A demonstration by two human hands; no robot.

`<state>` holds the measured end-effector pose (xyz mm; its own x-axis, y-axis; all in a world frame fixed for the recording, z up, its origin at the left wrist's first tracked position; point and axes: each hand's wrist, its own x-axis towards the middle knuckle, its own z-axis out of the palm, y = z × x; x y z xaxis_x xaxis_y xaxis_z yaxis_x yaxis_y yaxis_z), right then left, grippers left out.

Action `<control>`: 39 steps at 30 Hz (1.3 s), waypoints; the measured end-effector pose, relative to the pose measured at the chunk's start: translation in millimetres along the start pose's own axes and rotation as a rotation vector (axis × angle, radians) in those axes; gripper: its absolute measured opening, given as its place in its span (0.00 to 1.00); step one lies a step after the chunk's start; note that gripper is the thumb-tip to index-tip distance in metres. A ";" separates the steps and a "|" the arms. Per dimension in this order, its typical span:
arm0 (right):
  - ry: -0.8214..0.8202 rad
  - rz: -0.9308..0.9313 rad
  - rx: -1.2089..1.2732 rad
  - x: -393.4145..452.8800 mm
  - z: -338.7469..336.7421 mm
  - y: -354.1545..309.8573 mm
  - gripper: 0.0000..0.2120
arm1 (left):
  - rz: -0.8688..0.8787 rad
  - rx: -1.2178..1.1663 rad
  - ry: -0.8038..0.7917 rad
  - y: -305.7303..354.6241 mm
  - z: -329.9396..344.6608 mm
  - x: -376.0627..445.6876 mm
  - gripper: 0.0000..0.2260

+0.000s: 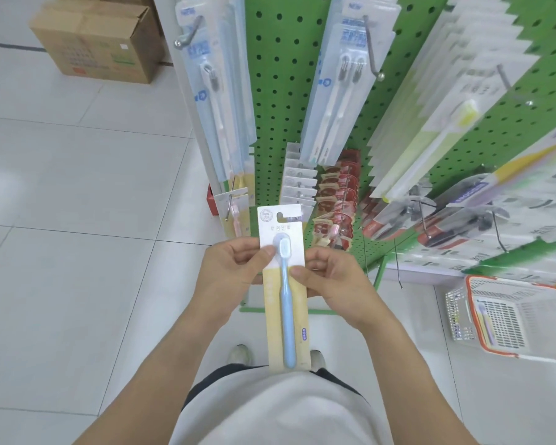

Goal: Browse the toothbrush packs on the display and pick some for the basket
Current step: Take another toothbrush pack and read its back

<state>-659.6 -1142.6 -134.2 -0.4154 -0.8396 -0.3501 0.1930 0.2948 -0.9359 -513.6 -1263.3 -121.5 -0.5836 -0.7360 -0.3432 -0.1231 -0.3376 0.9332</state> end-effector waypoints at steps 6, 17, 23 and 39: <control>0.023 -0.006 0.058 2.4 -1.1 -4.2 0.04 | -0.010 0.082 -0.008 1.1 7.3 -1.4 0.05; -0.135 0.084 -0.094 -0.2 -16.6 3.7 0.04 | -0.077 -0.007 0.063 -1.2 15.0 -4.2 0.07; -0.173 0.079 -0.046 -2.4 -20.7 -1.3 0.04 | -0.035 -0.009 0.116 -1.1 23.0 -5.5 0.07; -0.258 0.090 -0.076 -1.2 -30.0 -3.1 0.18 | -0.038 -0.060 0.148 -8.6 32.3 -4.9 0.07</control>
<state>-686.4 -1128.8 -132.0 -0.1577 -0.8938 -0.4198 0.1477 0.3990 -0.9050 -535.6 -1237.9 -124.4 -0.4541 -0.7990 -0.3942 -0.0925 -0.3978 0.9128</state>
